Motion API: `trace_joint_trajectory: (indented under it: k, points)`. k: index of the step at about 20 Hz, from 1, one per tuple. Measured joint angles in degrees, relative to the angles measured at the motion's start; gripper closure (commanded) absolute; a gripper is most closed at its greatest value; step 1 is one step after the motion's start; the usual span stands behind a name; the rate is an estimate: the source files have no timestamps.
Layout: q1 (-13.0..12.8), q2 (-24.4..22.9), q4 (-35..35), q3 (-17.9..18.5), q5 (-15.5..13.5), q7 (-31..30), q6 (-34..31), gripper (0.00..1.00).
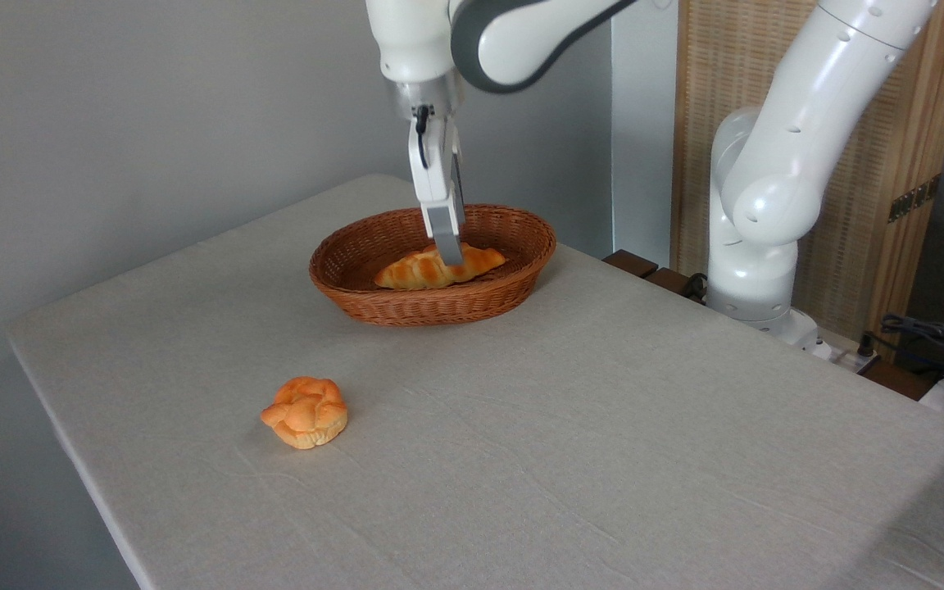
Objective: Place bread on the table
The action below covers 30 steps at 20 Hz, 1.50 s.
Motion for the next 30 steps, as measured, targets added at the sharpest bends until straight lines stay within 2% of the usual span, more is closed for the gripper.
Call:
trace_joint_trajectory:
  k: [4,8,12,13,15,16,17,18,22,25,30]
  points:
    - [-1.3,0.41,-4.62,0.02,0.01,0.74,7.7,0.0]
    - [-3.41,1.09,-5.07,0.02,0.01,0.73,11.0,0.0]
    - [-4.33,2.35,-5.25,0.02,0.01,0.73,11.8,0.0]
    - [-4.54,2.56,-5.41,0.04,0.01,0.74,12.26,0.03]
    - [-5.11,2.98,-6.12,0.04,0.01,0.74,14.29,0.37]
    - [-5.32,3.22,-6.63,0.04,0.01,0.74,15.41,0.52]
    - [-5.47,3.42,-7.05,0.04,0.0,0.74,16.29,0.62]
    - [-5.59,3.52,-7.31,0.04,-0.01,0.74,16.84,0.65]
    - [-5.62,3.54,-7.43,0.16,-0.01,0.74,17.12,0.65]
    - [-5.74,3.53,-7.45,0.16,-0.04,0.74,17.12,0.73]
    - [-5.81,3.53,-7.45,0.16,-0.05,0.73,17.12,0.76]
